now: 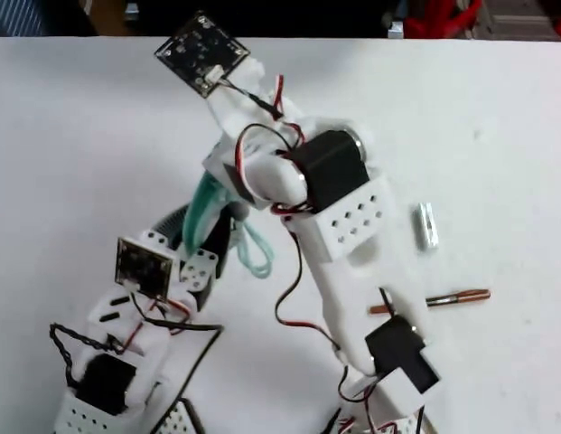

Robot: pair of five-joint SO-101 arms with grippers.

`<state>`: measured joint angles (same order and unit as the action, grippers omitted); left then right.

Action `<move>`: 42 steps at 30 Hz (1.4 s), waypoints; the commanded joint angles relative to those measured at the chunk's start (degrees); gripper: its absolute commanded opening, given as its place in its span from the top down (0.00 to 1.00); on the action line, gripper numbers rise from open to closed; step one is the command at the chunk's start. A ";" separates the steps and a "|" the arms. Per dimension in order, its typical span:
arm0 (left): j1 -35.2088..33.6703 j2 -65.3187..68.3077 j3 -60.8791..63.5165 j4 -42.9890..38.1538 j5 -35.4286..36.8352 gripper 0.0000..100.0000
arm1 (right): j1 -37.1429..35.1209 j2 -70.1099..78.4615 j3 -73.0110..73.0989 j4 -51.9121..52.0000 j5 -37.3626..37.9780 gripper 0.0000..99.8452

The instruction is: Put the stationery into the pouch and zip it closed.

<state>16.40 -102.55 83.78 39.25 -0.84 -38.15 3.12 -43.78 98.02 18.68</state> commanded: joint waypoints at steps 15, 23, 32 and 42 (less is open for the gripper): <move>-0.22 -0.04 -1.76 -1.41 0.70 0.88 | 1.27 1.71 5.27 -0.84 -0.09 0.98; -0.22 -0.04 -1.76 -1.41 0.70 0.88 | 1.19 1.71 -2.90 0.40 -0.44 0.98; -0.22 -0.04 -1.76 -1.49 0.70 0.88 | 1.19 0.66 -4.48 0.48 -2.81 0.98; -0.22 -0.04 -1.76 -1.49 0.70 0.88 | -0.92 -5.93 -4.31 0.48 -3.43 0.98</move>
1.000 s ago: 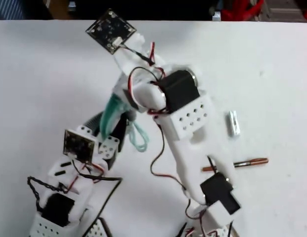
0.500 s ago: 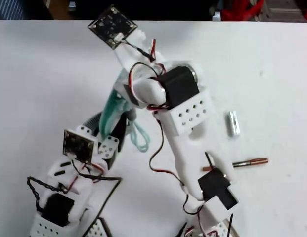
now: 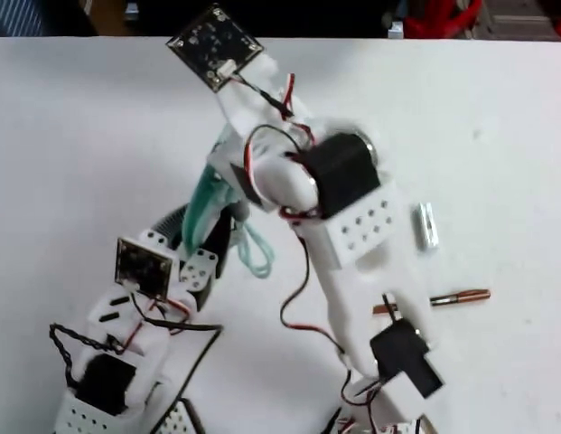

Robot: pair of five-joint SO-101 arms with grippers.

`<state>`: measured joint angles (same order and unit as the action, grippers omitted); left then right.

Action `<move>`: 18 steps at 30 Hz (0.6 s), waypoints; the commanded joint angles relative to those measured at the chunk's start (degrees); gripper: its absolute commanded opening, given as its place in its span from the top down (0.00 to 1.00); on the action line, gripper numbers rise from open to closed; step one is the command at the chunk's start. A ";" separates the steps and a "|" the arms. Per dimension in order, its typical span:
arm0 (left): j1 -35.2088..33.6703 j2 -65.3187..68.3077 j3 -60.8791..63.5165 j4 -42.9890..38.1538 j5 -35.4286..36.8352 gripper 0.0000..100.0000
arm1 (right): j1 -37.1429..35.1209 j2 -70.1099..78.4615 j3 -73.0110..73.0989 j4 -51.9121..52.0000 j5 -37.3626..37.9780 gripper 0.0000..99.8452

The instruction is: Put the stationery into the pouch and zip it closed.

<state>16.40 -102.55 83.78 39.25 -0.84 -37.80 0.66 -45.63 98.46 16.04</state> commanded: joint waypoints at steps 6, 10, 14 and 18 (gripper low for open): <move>-0.22 -0.04 -1.76 -1.49 0.70 0.88 | -5.23 -4.18 -2.46 0.04 -0.88 0.98; -0.22 -0.04 -1.76 -1.49 0.70 0.88 | -5.76 -4.53 -2.46 0.13 -0.97 0.98; -0.22 -0.04 -1.76 -1.49 0.70 0.88 | -5.76 -4.88 -0.26 0.22 -1.05 0.98; -0.22 -0.04 -1.67 -1.49 0.70 0.88 | -5.76 -6.90 1.32 0.13 -1.05 0.98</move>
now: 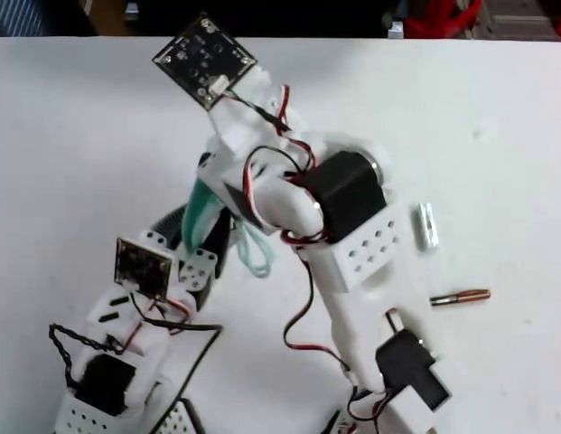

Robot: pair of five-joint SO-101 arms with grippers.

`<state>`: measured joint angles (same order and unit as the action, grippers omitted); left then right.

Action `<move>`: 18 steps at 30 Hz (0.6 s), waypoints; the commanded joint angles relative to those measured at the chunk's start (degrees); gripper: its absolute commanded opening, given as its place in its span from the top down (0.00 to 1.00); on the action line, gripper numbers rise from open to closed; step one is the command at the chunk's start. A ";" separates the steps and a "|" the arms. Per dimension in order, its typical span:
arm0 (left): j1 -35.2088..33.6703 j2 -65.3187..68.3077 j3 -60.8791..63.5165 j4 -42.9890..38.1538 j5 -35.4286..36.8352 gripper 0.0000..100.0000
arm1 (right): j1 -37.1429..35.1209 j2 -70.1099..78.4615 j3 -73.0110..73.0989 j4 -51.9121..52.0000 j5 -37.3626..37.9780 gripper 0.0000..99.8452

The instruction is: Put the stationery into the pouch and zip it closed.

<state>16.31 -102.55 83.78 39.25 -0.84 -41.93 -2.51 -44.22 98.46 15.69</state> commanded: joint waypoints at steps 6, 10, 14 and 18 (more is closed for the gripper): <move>-0.13 -0.04 -1.67 -1.49 0.70 0.88 | -4.09 -5.58 -0.09 0.04 -0.79 0.98; -0.13 -0.04 -1.67 -1.49 0.70 0.88 | -4.79 -5.67 -0.18 -0.04 -0.79 0.98; -0.13 -0.04 -1.67 -1.49 0.70 0.88 | -4.62 -5.32 -0.70 -0.13 -0.79 0.98; -0.22 -0.04 -1.67 -1.49 0.70 0.88 | -2.86 -2.95 1.49 -0.22 -0.62 0.98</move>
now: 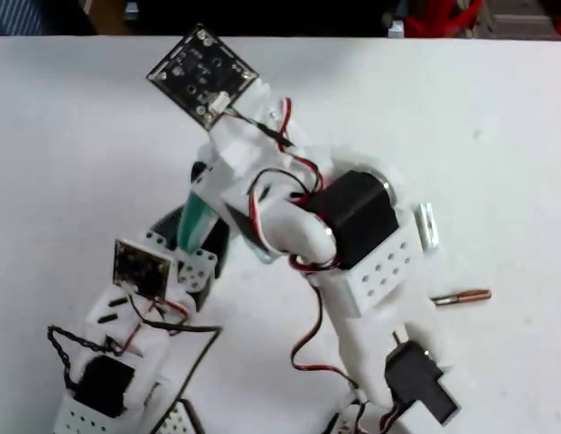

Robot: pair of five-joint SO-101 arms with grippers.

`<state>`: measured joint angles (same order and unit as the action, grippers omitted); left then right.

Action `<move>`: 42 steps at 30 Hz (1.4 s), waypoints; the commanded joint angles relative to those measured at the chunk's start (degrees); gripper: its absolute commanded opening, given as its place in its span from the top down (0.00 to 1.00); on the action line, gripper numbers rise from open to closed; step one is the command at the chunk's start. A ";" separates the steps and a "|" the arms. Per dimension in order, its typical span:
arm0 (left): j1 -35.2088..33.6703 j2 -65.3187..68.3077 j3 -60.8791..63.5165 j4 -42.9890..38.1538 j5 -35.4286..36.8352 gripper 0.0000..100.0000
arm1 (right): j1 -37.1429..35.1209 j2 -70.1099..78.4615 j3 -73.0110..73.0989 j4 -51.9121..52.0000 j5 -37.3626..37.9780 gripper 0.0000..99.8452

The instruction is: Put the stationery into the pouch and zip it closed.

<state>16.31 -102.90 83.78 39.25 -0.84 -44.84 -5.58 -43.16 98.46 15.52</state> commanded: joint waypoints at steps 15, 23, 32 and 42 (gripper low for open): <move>-0.22 0.31 -1.67 -1.49 0.70 0.88 | 9.10 -2.07 -2.64 -0.22 -3.43 0.72; -0.22 0.31 -1.67 -1.49 0.44 0.88 | 18.86 -3.82 -2.55 0.04 -3.87 0.72; 0.40 0.31 -1.76 -1.58 0.70 0.93 | 32.13 -8.04 19.43 -0.13 -3.34 0.83; 2.51 0.31 1.23 -4.66 0.26 0.94 | 37.67 -28.00 56.00 -13.67 -3.87 0.86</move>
<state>17.98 -102.55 85.01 37.23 -0.84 -9.67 -26.68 2.64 90.73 12.35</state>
